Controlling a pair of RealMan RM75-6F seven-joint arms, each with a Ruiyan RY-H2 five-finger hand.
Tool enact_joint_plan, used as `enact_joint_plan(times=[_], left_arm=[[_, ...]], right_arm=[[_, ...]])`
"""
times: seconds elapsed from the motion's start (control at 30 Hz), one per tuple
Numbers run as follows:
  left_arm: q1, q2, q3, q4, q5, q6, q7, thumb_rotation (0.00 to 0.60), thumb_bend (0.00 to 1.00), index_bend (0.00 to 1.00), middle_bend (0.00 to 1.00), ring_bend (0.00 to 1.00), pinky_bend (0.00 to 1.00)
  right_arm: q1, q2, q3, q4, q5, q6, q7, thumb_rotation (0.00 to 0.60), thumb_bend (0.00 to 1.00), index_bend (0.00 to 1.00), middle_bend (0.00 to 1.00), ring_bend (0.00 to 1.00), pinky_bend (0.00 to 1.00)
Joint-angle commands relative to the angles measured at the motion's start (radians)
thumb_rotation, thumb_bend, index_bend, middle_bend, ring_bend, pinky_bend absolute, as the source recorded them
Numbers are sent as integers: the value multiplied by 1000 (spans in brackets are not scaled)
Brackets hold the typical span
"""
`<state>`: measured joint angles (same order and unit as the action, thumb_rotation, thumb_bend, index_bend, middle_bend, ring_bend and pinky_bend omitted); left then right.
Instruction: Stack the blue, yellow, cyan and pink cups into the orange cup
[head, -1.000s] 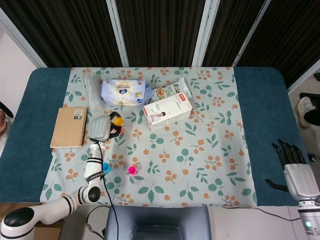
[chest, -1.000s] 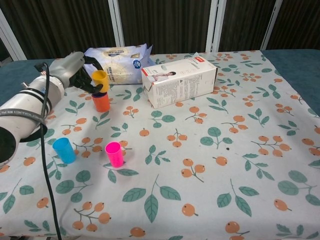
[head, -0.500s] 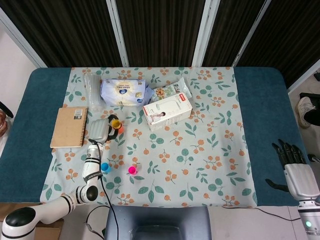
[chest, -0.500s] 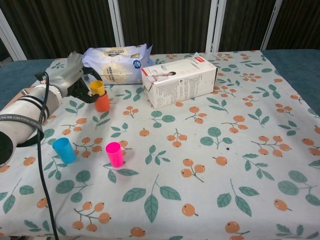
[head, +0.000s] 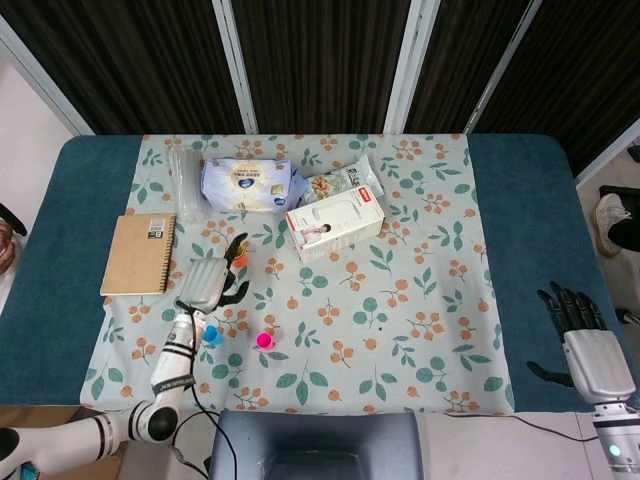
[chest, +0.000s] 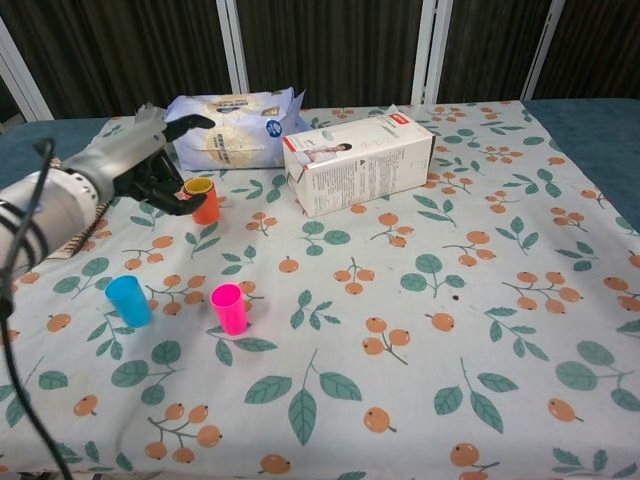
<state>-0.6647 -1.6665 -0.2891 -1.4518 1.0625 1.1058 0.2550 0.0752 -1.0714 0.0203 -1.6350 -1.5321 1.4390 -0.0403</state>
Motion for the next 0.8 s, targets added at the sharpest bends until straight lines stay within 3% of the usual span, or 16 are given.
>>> enact_joint_plan(times=[0.03,0.3,0.8], left_arm=[[128,159,128,-221,79,94,24,600,368,96,1000,1000,1000],[214,208,226,-258,113,120,-12,600,367,149,1000,1000,1000],[240,157,244,-178,110,71,-52,600,365,204,1000,1000,1000]], right_arm=[[-2,2,-6,-1,-11,3,3,600,196,0,0,0,0],[-2,1,-16,1,-30,5,5,600,196,0,0,0,0],[1,-2,-16,4,-27,-3,0,600,196,0,0,0,0]])
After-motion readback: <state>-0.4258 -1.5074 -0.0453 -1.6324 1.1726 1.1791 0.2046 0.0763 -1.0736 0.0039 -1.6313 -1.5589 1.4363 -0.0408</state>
